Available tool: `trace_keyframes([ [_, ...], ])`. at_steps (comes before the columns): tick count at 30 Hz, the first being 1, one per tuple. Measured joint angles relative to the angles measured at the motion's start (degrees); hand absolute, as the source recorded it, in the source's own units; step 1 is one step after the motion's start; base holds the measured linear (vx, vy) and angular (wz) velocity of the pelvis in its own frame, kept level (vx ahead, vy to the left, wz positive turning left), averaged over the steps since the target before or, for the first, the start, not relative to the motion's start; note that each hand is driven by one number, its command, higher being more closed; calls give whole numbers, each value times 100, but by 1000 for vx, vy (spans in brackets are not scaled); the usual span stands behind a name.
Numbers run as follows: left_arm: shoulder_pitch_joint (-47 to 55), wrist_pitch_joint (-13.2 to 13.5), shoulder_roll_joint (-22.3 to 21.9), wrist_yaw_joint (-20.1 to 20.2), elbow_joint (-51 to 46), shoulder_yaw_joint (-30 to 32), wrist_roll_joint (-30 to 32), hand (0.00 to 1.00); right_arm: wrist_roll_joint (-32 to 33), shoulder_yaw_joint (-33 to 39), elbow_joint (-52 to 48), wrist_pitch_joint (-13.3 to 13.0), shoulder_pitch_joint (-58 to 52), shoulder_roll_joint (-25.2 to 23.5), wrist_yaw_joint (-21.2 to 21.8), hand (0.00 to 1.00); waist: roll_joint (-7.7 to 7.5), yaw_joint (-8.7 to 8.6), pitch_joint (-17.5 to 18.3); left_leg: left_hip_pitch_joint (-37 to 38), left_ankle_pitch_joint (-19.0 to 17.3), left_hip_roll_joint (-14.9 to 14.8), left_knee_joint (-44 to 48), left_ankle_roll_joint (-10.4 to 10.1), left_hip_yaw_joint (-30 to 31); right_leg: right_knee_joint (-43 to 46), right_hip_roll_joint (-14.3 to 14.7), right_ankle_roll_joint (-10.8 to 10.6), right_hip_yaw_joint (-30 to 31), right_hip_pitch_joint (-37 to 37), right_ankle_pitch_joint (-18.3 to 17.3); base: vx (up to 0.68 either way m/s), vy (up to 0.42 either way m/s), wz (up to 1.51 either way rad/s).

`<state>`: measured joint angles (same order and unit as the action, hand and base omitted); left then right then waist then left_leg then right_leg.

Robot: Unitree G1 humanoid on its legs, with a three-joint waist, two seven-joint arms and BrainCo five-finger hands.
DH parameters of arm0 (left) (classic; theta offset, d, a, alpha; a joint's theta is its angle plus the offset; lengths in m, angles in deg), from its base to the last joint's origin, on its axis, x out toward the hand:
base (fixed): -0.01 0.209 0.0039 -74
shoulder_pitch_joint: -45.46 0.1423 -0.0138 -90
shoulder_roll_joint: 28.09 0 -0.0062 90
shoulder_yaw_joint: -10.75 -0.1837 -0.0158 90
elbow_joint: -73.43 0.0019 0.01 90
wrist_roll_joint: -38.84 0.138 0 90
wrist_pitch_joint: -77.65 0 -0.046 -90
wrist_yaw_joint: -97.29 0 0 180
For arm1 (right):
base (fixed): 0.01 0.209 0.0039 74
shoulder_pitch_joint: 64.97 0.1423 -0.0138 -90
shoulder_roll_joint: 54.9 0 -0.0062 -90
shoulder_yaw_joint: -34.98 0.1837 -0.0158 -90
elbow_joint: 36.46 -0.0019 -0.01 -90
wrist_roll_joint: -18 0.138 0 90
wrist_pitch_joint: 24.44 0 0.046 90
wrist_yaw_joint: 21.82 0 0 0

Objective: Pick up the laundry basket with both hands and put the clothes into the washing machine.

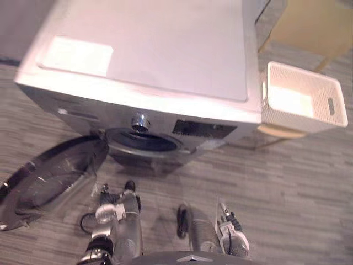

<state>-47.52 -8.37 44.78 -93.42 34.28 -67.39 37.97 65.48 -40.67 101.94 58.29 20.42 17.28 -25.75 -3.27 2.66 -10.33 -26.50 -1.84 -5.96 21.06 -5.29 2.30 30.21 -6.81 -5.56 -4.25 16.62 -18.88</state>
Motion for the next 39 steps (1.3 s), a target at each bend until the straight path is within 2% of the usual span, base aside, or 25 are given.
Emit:
trace_keyframes([
  [3, 226, 33, -150, 230, 156, -88, -3, 0, -440, 34, 84, 118, -151, 10, 1, 0, 105, -41, 337, 780, 485, -14, -978, 40, -378, -695, -157, -52, -427, -834, 135, 118, -38, 66],
  [6, 428, 46, -236, 288, 288, -77, -32, 0, -732, -82, 246, 158, -44, 7, 2, 0, 226, 15, 636, 1329, 868, 42, -1721, -11, -362, -1237, -147, -75, -567, -1318, 308, 81, -15, 25],
  [9, 452, 54, -239, 330, 398, -25, -136, 0, -794, -297, 496, 259, 180, -28, 13, 0, 343, 43, 695, 1486, 932, 26, -1738, -29, -371, -1509, -96, -89, -626, -1632, 441, 20, -7, 10],
  [10, 485, 53, -240, 350, 379, -6, -135, 0, -926, -407, 544, 275, 311, -14, 13, 0, 416, 38, 713, 1341, 1006, -14, -1540, -57, -359, -1504, -16, -46, -766, -1672, 556, -61, -7, 22],
  [11, 438, 52, -217, 357, 362, -8, -135, 0, -965, -462, 572, 279, 318, -25, 17, 0, 396, 27, 697, 1297, 1112, -43, -1473, -124, -312, -1544, -83, 69, -911, -1651, 723, -67, 11, 18],
  [12, 369, 41, -209, 360, 287, 13, -140, 0, -965, -429, 639, 271, 425, -46, 18, 0, 289, 53, 621, 997, 468, -63, -284, 145, -459, -1500, -183, 71, -974, -1662, 725, -99, 41, -12],
  [13, 397, 40, -227, 356, 193, 53, -145, 0, -966, -420, 653, 275, 475, -36, 13, 0, 340, 108, 631, 692, -124, -283, 1211, 457, -560, -1414, -191, 71, -943, -1667, 725, -92, 100, -43],
  [14, 447, 40, -231, 376, 174, 41, -153, 0, -965, -417, 645, 265, 475, 73, 12, 0, 407, 119, 592, 575, -398, -603, 2729, 410, -506, -1232, -206, 71, -847, -1689, 725, -117, 125, -50],
  [16, 502, 39, -218, 377, 193, 22, -162, 0, -965, -344, 649, 250, 439, 241, 14, 0, 460, 14, 628, 753, -355, -897, 3773, 437, -264, -1093, -377, 64, -833, -1689, 725, -141, 243, -34],
  [17, 479, 39, -192, 359, 201, -53, -161, 0, -964, -214, 666, 249, 356, 322, 8, 0, 490, -23, 654, 886, -88, -1062, 3860, 488, -28, -1043, -484, -17, -849, -1622, 764, -133, 289, -17],
  [18, 460, 42, -176, 360, 240, -129, -160, 0, -963, -167, 685, 250, 293, 398, 3, 0, 552, -77, 701, 1011, 403, -1224, 3438, 656, 131, -1007, -514, -81, -837, -1514, 801, -86, 259, -3],
  [19, 442, 39, -152, 359, 288, -154, -159, 0, -963, -150, 737, 263, 280, 440, 4, 0, 584, -113, 727, 1154, 398, -1277, 2998, 496, 184, -963, -542, -125, -816, -1426, 825, -72, 368, 36],
  [20, 354, 12, 5, 339, 415, -325, -159, 0, -958, 57, 1015, 314, 298, 395, -6, 0, 444, -246, 768, 1493, -295, -818, 2280, 283, 136, -938, -742, -78, -710, -1244, 922, -69, 361, 50],
  [21, 342, 12, 90, 329, 404, -366, -158, 0, -959, 54, 1122, 341, 345, 402, -3, 0, 345, -288, 776, 1561, -435, -735, 2015, 188, 244, -973, -753, -47, -700, -1237, 1044, -77, 398, 70],
  [22, 336, 7, 260, 312, 400, -475, -156, 0, -960, 101, 1291, 366, 378, 399, 1, 0, 324, -309, 776, 1745, -689, -709, 1523, -114, 321, -1106, -806, -38, -757, -1264, 1311, -61, 315, 53],
  [25, 273, 41, 526, 281, 370, -861, -127, 0, -950, 561, 1567, 335, 445, 353, -32, 0, 268, -415, 830, 2021, -974, -633, 413, -307, 229, -1271, -1006, -226, -1028, -1291, 1699, -101, 304, 74],
  [28, 251, 88, 610, 368, 389, -1334, -109, 0, -835, 774, 1563, 251, 481, 359, -37, 0, 279, -458, 846, 2162, -880, -393, -615, -430, 233, -1711, -1239, -426, -1094, -1230, 2199, -204, 224, 35],
  [30, 344, 88, 706, 425, 453, -1532, -30, 0, -694, 881, 1565, 246, 475, 315, -33, 0, 167, -439, 911, 2163, -583, -62, -1139, -336, 130, -2085, -1491, -361, -1051, -1132, 2365, -270, 72, -8],
  [31, 368, 90, 763, 472, 510, -1547, -1, 0, -658, 913, 1561, 251, 494, 291, -32, 0, 83, -435, 950, 2209, -415, 17, -1448, -347, 71, -2230, -1535, -327, -1057, -1089, 2363, -299, 6, -18],
  [32, 388, 104, 875, 492, 609, -1538, 5, 0, -619, 938, 1561, 253, 478, 205, -32, 0, -76, -406, 982, 2347, -220, 126, -1931, -369, 17, -2403, -1549, -268, -1036, -1055, 1979, -221, -20, -8],
  [33, 382, 103, 945, 484, 690, -1520, 10, 0, -618, 946, 1563, 255, 463, 183, -32, 0, -122, -412, 989, 2410, -123, 132, -2082, -329, 6, -2456, -1547, -377, -1007, -1000, 1886, -90, -4, -13],
  [34, 329, 115, 938, 501, 872, -1474, 72, 0, -622, 1103, 1556, 271, 435, 161, -27, 0, -192, -393, 954, 2295, -172, 170, -1641, -237, -268, -2413, -1531, -261, -875, -837, 1862, -19, 49, -23],
  [36, 334, 82, 898, 509, 1240, -1322, 182, 0, -639, 1158, 1553, 288, 461, 172, -27, 0, -131, -362, 806, 2379, -145, 126, -1595, -229, -407, -2377, -1398, 137, -733, -861, 1936, -66, 43, -27],
  [38, 404, 50, 952, 519, 1322, -1108, 233, 0, -715, 1096, 1574, 371, 284, 91, -28, 0, -300, -472, 744, 2388, -92, 140, -1508, -235, -416, -2348, -1319, 1398, -769, -876, 1726, -104, 13, 11],
  [39, 404, 44, 956, 521, 1302, -1057, 236, 0, -746, 1059, 1585, 374, 258, 88, -27, 0, -314, -470, 735, 2297, -175, 169, -1302, -241, -442, -2382, -1285, 1657, -757, -893, 1494, -63, 84, 0],
])
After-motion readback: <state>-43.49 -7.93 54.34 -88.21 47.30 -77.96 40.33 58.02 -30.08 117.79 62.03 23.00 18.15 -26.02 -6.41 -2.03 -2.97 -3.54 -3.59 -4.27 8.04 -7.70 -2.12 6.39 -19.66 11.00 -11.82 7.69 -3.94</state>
